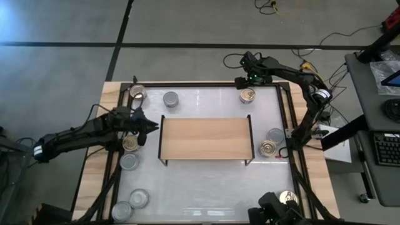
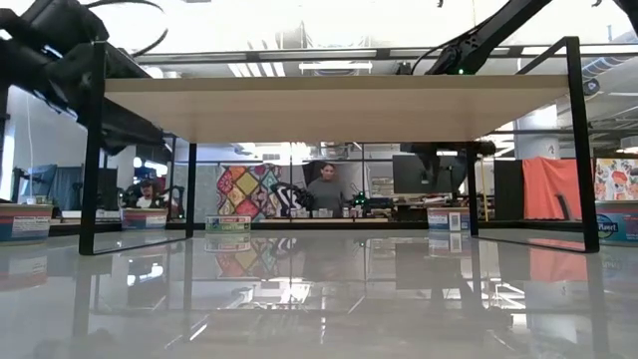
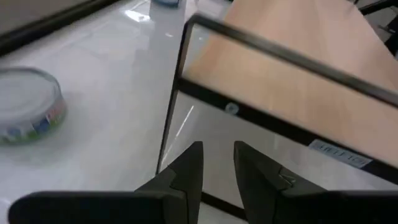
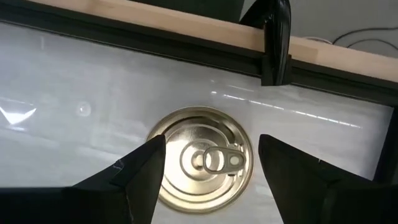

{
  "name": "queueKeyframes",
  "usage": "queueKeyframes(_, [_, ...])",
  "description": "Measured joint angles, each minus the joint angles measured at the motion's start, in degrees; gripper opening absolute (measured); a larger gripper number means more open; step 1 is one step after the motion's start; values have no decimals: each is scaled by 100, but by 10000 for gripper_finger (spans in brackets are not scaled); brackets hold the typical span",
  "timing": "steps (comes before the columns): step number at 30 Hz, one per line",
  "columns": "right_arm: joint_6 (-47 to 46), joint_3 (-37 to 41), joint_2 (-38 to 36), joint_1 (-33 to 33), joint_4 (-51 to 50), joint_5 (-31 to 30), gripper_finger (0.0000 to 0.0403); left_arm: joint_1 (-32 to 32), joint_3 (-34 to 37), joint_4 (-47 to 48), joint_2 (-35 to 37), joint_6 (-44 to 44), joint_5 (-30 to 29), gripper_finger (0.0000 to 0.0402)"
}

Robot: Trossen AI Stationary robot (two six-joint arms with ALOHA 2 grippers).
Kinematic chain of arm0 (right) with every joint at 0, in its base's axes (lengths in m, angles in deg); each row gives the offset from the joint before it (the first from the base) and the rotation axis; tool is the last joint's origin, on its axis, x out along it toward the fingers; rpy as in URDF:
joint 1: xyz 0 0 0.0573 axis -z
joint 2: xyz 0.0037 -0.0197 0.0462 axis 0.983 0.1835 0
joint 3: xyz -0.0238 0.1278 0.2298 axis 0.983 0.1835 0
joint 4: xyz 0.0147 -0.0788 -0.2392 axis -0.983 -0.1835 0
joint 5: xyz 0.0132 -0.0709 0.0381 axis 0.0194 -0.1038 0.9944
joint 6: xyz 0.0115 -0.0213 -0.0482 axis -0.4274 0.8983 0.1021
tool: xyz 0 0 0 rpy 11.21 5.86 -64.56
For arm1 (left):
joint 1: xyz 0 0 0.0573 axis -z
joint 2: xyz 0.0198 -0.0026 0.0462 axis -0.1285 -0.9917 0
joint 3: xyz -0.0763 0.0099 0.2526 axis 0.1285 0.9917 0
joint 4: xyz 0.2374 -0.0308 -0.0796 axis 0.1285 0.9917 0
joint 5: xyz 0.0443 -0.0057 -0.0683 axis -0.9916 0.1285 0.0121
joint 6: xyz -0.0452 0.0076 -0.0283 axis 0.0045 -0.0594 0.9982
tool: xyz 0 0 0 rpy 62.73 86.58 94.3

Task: Stack canned seafood by type on shelf
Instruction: Put the blue-pink tuna can on the shelf

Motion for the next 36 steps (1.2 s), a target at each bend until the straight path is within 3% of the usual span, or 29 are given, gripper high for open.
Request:
queueKeyframes(8, [-672, 27, 442, 44, 106, -19, 266, -7, 188, 26, 126, 243, 4, 75])
queueKeyframes(20, [-806, -74, 788, -135, 106, 41, 254, -11, 80, 884, 1004, -279, -4, 75])
queueKeyframes(29, [-803, -249, 789, -413, 84, 993, 268, -11, 79, 905, 1029, -270, -64, 75])
queueKeyframes(36, [-638, -437, 399, -458, 5, 483, 277, -11, 75, 892, 1038, -268, -56, 75])
